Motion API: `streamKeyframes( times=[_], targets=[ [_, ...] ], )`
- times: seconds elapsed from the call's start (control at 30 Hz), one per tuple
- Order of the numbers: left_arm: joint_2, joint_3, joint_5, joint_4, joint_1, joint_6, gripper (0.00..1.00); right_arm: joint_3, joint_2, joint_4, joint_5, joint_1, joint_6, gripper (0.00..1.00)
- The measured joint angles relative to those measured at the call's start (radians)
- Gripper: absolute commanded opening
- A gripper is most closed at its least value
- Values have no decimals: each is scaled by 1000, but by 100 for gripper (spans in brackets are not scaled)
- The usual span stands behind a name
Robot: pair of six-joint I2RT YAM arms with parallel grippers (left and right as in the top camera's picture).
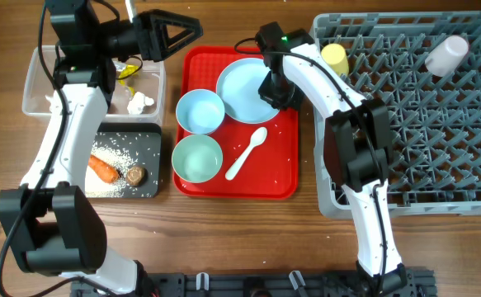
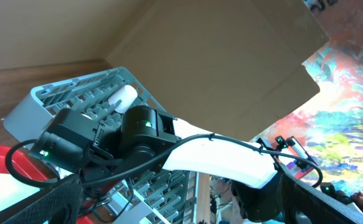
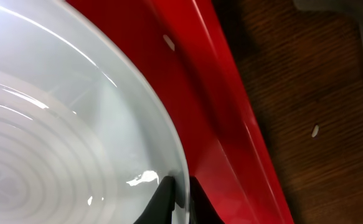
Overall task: Sort waste into correct bins and load items into the dishwasher rack
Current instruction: 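Grasp the rim of the light blue plate with the right gripper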
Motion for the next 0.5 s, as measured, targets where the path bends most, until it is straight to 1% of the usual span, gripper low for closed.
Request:
streamKeyframes(
  times=[0.23,0.5],
  targets=[
    [0,0,0,0,0,0,100,3,0,8,0,0,-13,5],
    [0,0,0,0,0,0,100,67,0,34,0,0,-96,4]
  ],
)
